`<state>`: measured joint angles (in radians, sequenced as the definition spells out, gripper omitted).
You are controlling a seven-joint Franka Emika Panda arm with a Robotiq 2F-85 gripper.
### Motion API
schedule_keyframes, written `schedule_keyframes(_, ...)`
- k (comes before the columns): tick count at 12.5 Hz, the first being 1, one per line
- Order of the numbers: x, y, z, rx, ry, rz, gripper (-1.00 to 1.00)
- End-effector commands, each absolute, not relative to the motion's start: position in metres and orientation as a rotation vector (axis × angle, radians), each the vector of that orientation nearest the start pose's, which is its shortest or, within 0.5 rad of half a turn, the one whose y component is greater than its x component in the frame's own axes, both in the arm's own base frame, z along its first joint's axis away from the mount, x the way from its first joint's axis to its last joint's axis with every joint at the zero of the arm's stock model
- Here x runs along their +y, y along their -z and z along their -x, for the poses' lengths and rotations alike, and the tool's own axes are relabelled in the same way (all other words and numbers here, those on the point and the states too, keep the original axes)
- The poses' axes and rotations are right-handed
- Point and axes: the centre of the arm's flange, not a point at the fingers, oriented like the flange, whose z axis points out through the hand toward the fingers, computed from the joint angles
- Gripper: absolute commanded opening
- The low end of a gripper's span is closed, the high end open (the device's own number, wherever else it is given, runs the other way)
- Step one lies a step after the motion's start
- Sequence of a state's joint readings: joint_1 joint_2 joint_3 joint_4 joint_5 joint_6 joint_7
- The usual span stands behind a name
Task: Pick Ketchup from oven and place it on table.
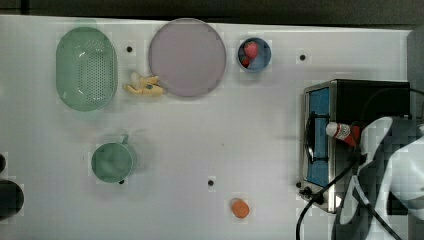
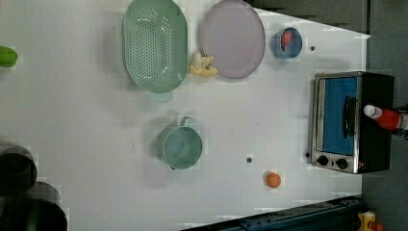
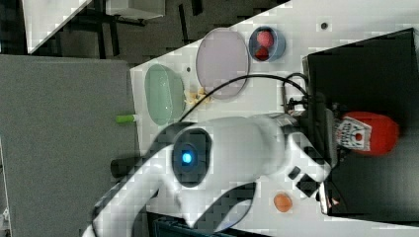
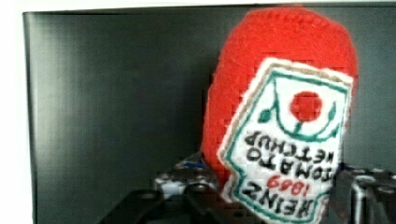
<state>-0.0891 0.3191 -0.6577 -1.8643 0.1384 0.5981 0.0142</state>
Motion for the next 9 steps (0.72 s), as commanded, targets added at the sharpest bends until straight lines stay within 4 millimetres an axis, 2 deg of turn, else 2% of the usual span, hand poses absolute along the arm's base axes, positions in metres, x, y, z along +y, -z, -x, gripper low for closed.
schedule_keyframes(1, -0.342, -0.526, -0.526, 1.946, 0.279, 2.469, 0.29)
schedule_keyframes(3, -0.294, -0.568, -0.535, 1.824, 0.200, 2.520, 0.29)
schedule_keyframes(4, -0.267, -0.581, -0.539, 1.754, 0.153, 2.552, 0.29)
schedule_keyframes(7, -0.178, -0.606, -0.551, 1.521, 0.101, 2.652, 0.29)
schedule_keyframes(9, -0.119, -0.610, -0.564, 1.372, 0.103, 2.723, 0.29)
